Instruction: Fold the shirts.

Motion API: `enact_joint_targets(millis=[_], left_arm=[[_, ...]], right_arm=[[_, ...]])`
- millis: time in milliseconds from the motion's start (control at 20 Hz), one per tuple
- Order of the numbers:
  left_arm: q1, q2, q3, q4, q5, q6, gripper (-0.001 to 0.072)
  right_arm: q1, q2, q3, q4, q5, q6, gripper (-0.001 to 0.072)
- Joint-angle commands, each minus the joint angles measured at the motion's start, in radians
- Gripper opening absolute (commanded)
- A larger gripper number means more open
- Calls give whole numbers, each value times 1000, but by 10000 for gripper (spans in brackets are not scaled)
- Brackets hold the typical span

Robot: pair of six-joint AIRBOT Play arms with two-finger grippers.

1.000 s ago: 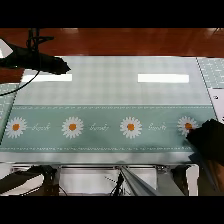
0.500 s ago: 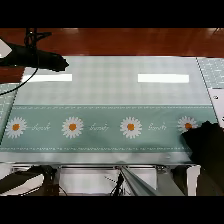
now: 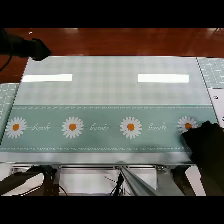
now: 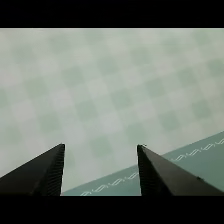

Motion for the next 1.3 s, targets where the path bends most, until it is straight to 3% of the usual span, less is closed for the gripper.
enact_joint_targets(millis=[0,50,150,300,450,700,1250], left_arm=[[-36,13,9,127,-134,-99,623],[-63,14,-27,127,-135,-122,685],[-130,13,-132,140,-131,-136,685],[-222,22,-322,240,-111,-260,684],[-284,72,-458,238,65,-380,684],[-337,77,-464,232,206,-381,683],[-336,77,-464,232,224,-381,678]], right_arm=[[378,-113,47,38,-66,-20,564],[476,-137,47,15,-82,-18,565],[644,-190,47,-29,-98,8,566],[805,-259,47,-59,-98,55,566],[879,-280,47,-64,-114,55,566],[890,-280,47,-89,-157,55,565],[890,-280,47,-87,-157,55,565]])
